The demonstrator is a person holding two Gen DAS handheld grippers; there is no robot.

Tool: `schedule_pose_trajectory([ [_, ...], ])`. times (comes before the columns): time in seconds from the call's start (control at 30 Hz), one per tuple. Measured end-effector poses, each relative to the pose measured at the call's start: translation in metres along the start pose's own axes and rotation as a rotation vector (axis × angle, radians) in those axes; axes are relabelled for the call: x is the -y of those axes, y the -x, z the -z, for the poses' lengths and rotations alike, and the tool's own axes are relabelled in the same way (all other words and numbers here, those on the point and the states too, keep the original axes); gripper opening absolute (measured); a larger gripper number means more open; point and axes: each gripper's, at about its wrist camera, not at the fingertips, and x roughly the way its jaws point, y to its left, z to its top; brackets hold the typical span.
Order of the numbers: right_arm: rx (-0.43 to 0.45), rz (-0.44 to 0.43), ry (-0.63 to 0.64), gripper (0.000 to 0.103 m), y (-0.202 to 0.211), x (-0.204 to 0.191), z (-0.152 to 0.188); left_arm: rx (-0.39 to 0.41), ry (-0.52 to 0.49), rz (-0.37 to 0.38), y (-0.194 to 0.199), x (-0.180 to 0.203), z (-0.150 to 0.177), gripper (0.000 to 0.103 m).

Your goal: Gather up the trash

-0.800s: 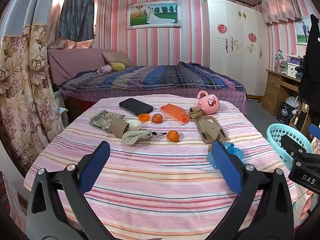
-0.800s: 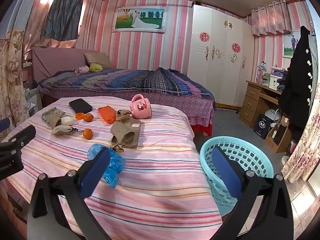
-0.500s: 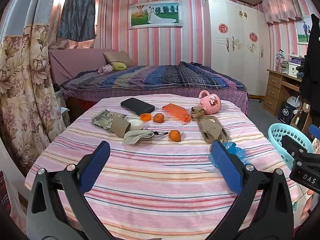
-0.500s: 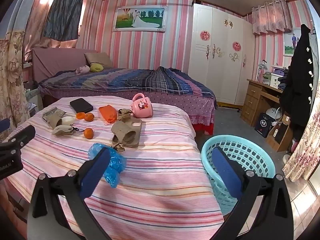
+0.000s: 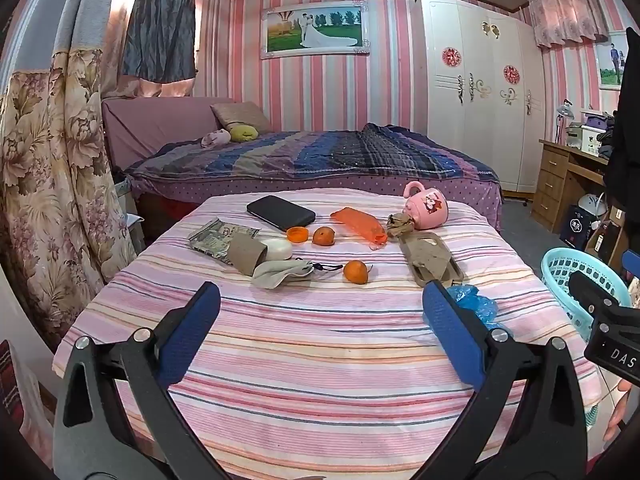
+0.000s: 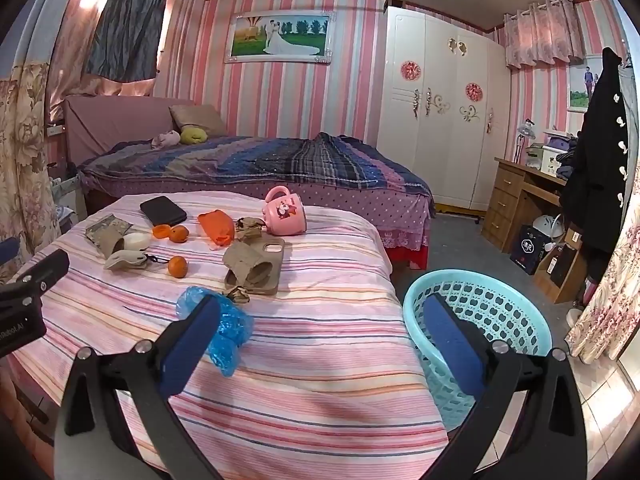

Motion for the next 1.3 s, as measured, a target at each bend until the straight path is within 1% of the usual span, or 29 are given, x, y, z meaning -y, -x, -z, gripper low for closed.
schedule_pose_trajectory([
  [0.33, -0.006, -0.004, 0.005, 0.099, -0.0014, -0.0005, 0.0001, 0.0, 0.004, -0.011, 0.0001, -0.0025, -0.0022, 0.098],
  [1.3, -0.009, -0.004, 0.004, 0.099, -0.0036, -0.0013, 0.0017, -0.003, 0.005, -0.006, -0.0004, -0.0029, -0.0009, 0.098],
])
